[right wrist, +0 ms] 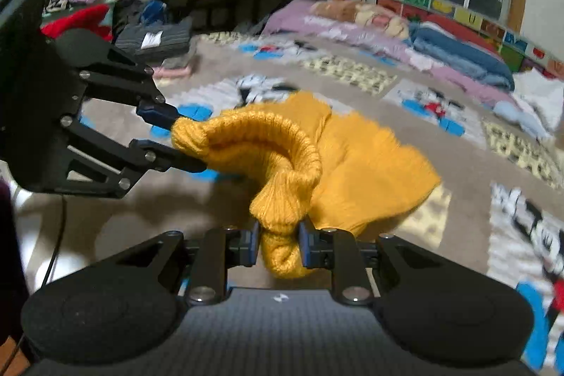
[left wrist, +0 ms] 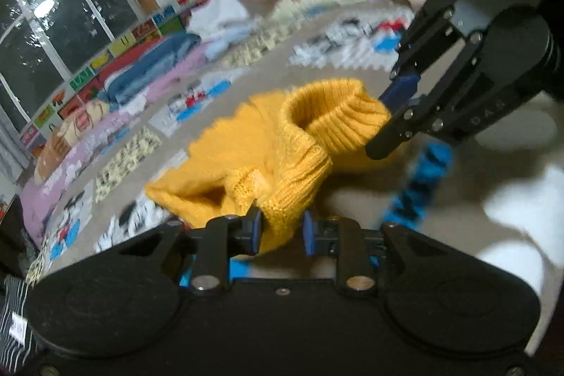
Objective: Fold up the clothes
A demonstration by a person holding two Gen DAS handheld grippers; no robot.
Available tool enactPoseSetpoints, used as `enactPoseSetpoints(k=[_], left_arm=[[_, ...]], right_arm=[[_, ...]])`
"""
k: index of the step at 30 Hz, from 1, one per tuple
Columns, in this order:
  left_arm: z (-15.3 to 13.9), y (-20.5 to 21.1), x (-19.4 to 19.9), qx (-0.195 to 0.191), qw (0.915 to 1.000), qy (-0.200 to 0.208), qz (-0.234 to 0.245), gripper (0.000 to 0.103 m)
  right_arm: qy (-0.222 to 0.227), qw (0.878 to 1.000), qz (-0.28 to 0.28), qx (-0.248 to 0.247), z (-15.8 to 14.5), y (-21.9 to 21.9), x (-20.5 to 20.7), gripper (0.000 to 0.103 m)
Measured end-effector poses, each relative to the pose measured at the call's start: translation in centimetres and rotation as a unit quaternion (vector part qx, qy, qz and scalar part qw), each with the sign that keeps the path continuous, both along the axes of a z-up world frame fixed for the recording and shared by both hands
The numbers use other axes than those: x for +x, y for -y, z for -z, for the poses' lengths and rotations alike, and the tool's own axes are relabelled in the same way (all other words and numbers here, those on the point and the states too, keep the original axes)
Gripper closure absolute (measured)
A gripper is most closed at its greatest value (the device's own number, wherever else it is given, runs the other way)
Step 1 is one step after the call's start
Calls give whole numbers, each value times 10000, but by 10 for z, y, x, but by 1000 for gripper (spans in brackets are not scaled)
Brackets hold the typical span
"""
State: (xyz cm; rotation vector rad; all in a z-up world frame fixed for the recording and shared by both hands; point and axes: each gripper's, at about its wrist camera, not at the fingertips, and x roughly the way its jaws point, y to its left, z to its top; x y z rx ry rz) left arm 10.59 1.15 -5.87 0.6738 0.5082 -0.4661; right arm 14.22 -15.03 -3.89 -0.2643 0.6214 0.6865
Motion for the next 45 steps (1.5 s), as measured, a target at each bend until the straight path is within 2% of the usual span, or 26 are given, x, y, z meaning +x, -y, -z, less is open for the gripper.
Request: enactPoseSetpoints(k=[2, 3, 5, 8, 11, 14, 17, 21, 24, 27, 28, 30, 31, 33, 34, 35, 37, 41, 44, 45], left_arm=[[10, 7, -16, 183, 9998, 6, -101, 80], [14, 5, -23, 103, 9995, -256, -138, 79], [18, 2, -39, -25, 9982, -588, -127, 74], [23, -2, -60, -187, 9945, -1014, -178, 62], [20, -11, -71, -682, 9875, -1306, -556, 60], [13, -25, -67, -1518, 9686, -1570, -1187, 56], [8, -37, -57, -2274, 9419, -1684, -1810, 55], [-1, -45, -33, -3068, 9075, -1656, -2343, 50], [-4, -49, -11, -3469, 8866, -1608, -2603, 50], [1, -50, 15, -3701, 8699, -1671, -2800, 50], [3, -50, 23, -3778, 8641, -1691, -2865, 50], [7, -49, 37, -3851, 8570, -1676, -2986, 51], [10, -47, 40, -3824, 8569, -1671, -3026, 52], [16, -44, 46, -3770, 8566, -1661, -3106, 73], [19, -43, 49, -3742, 8565, -1656, -3146, 86], [19, -45, 46, -3794, 8538, -1594, -3190, 95], [16, -55, 36, -3914, 8466, -1397, -3326, 96], [-1, -98, -5, -4324, 8123, -1037, -3774, 98], [10, -127, -26, -4485, 7831, -1194, -4140, 98], [18, -134, -30, -4477, 7747, -1319, -4267, 98]], right_arm=[[-118, 9998, -77, -120, 11, -4, -22, 76], [-178, 9996, -116, -181, 16, -6, -33, 74], [-296, 9989, -194, -301, 26, -10, -54, 64], [-520, 9977, -314, -296, 32, -9, -82, 61], [-646, 9972, -316, -218, 29, -4, -100, 58], [-844, 9962, 1, 208, 25, 13, -105, 57], [-1093, 9893, 520, 819, 23, 36, -94, 51], [-1441, 9625, 1489, 1752, 31, 69, -64, 50], [-1605, 9417, 1923, 2249, 42, 82, -39, 50], [-1676, 9248, 2214, 2600, 54, 86, -14, 49], [-1666, 9228, 2251, 2645, 55, 87, -13, 49], [-1644, 9189, 2324, 2732, 57, 88, -12, 49], [-1633, 9168, 2360, 2776, 59, 89, -12, 49], [-1612, 9127, 2432, 2862, 61, 90, -11, 51], [-1601, 9105, 2468, 2905, 62, 91, -11, 63], [-1589, 9084, 2504, 2948, 63, 91, -10, 80], [-1567, 9039, 2575, 3034, 65, 92, -10, 82], [-1522, 8947, 2717, 3203, 69, 95, -8, 85], [-1488, 8874, 2822, 3329, 73, 97, -7, 86], [-1562, 8895, 2871, 3192, 78, 96, -10, 86]])
